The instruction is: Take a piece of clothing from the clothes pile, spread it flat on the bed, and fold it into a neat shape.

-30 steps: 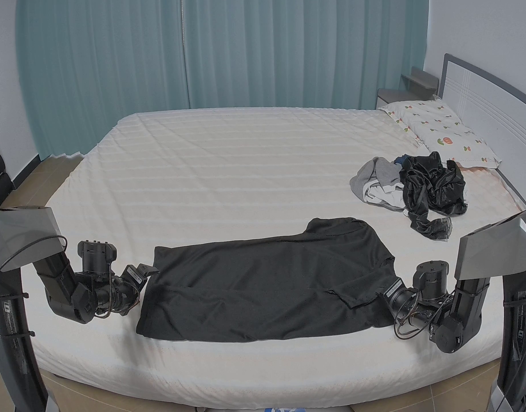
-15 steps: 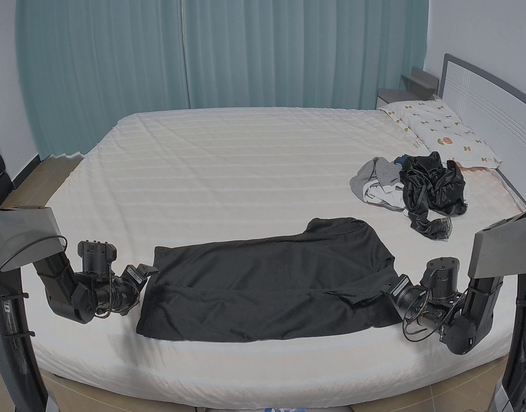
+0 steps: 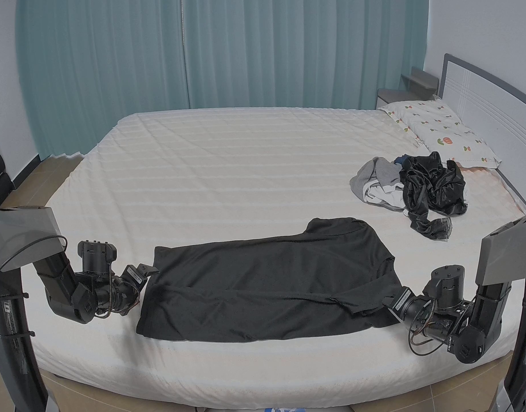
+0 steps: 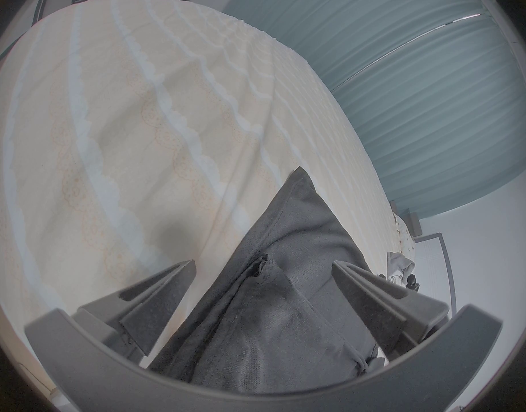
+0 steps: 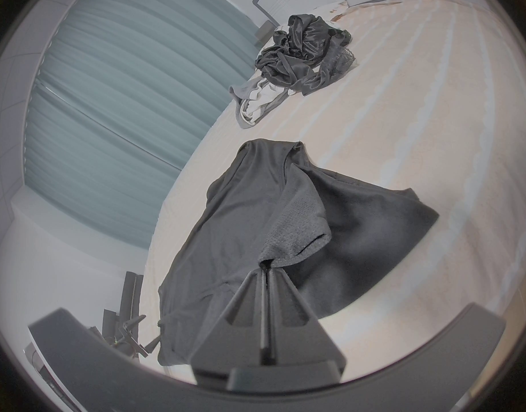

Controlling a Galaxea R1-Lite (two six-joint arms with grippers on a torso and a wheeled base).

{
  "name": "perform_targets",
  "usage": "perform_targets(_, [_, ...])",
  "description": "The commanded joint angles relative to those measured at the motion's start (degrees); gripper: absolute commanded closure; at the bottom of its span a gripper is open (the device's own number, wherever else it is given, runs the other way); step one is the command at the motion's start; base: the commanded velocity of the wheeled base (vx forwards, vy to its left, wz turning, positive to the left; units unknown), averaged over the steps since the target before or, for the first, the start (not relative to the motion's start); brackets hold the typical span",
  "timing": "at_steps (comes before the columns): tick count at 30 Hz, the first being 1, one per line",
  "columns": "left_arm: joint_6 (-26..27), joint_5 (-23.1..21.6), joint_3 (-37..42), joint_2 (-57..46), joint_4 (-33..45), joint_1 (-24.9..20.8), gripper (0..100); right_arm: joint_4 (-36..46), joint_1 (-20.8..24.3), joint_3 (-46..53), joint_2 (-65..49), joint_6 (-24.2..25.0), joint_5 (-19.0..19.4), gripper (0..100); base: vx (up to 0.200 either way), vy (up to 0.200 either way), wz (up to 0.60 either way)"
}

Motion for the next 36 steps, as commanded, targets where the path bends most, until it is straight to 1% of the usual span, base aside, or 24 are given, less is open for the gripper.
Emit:
perform_targets(1, [0.0, 0.0, 0.1, 0.1, 0.0, 0.0, 0, 0.0, 0.5, 1.2, -0.2, -0.8, 0.0, 100, 0.000, 0.000, 0.00])
perform_targets(9, [0.0, 0.0, 0.0, 0.1, 0.0, 0.0, 0, -0.1, 0.7, 2.8, 2.6, -3.7, 0.1, 100, 0.000, 0.000, 0.00])
perform_targets(10, [0.0, 0.0, 0.1, 0.1, 0.0, 0.0, 0, 0.0, 0.8, 3.2, 3.7, -4.7, 0.1, 100, 0.000, 0.000, 0.00])
perform_targets(11, [0.0, 0.0, 0.1, 0.1, 0.0, 0.0, 0, 0.0, 0.8, 3.4, 3.9, -4.9, 0.1, 0, 0.000, 0.000, 0.00])
perform_targets(14, [0.0, 0.0, 0.1, 0.1, 0.0, 0.0, 0, -0.2, 0.7, 3.7, 4.1, -6.9, 0.1, 0, 0.000, 0.000, 0.00])
perform_targets(20, [0.0, 0.0, 0.1, 0.1, 0.0, 0.0, 0, -0.1, -0.2, 3.5, 1.0, -7.1, 0.1, 0, 0.000, 0.000, 0.00])
perform_targets(25, [0.0, 0.0, 0.0, 0.1, 0.0, 0.0, 0, 0.0, -3.3, 2.1, -2.6, -7.4, 0.2, 0, 0.000, 0.000, 0.00])
perform_targets(28, [0.0, 0.0, 0.0, 0.1, 0.0, 0.0, 0, 1.0, -6.5, 0.6, -4.8, -8.1, 1.2, 0, 0.000, 0.000, 0.00])
perform_targets(30, [0.0, 0.0, 0.0, 0.1, 0.0, 0.0, 0, 1.0, -7.1, 0.2, -4.5, -9.0, 1.9, 0, 0.000, 0.000, 0.00])
perform_targets(31, [0.0, 0.0, 0.0, 0.1, 0.0, 0.0, 0, 1.0, -7.4, -0.2, -3.5, -10.0, 3.0, 0, 0.000, 0.000, 0.00])
perform_targets(32, [0.0, 0.0, 0.0, 0.1, 0.0, 0.0, 0, 0.9, -7.5, -0.3, -3.3, -10.2, 3.1, 0, 0.000, 0.000, 0.00])
perform_targets(36, [0.0, 0.0, 0.0, 0.1, 0.0, 0.0, 0, 1.1, -9.2, -4.0, -0.6, -11.2, 6.2, 0, 0.000, 0.000, 0.00])
